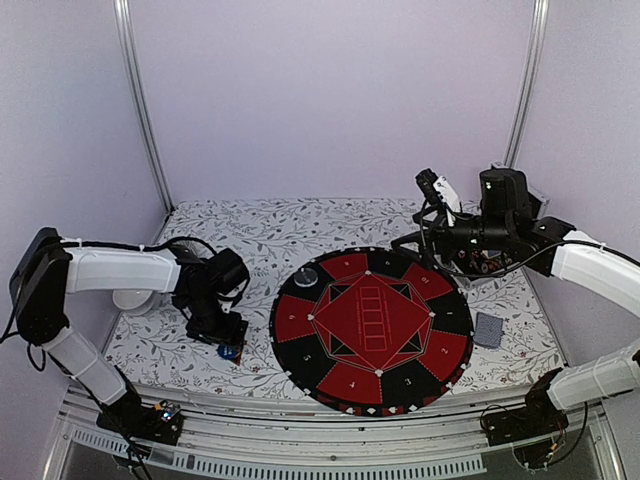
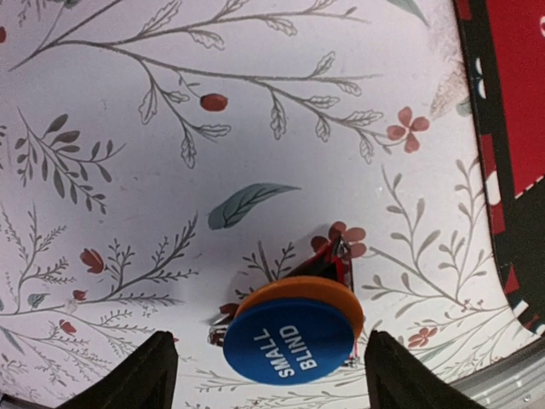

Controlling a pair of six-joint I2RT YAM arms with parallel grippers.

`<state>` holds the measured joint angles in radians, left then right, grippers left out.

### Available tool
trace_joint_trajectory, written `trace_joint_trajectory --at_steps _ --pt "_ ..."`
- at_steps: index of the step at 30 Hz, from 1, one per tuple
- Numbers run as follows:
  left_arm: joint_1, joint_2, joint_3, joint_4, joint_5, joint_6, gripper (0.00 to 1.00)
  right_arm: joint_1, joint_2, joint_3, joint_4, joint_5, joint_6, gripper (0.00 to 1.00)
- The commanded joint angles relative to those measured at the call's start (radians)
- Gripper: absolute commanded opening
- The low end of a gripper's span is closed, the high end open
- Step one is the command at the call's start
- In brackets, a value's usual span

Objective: Distribute texas hold em gaming equipment
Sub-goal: Pick up the small blind button from the center of the board.

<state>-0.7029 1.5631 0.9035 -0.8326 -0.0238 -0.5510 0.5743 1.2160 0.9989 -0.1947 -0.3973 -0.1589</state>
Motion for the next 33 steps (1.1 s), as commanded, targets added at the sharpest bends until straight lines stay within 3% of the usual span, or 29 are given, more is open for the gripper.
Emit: trace_joint_trajectory --at_steps 1,8,22,33 --pt "0.006 0.012 -0.019 0.056 0.024 0.007 0.75 -0.007 -0.025 -0.016 0.016 0.012 -0.007 0.99" --pt "0.01 0.003 -0.054 0.065 0.026 0.008 0.63 -0.007 -0.018 -0.01 0.015 0.011 -0.004 0.99" --pt "0.014 -0.035 -0.07 0.07 0.048 0.014 0.48 -0.007 -0.012 -0.002 0.015 0.012 -0.002 0.99" --pt "0.016 -0.049 -0.04 0.035 0.03 0.026 0.46 -0.007 -0.006 0.007 0.015 0.003 0.004 0.99"
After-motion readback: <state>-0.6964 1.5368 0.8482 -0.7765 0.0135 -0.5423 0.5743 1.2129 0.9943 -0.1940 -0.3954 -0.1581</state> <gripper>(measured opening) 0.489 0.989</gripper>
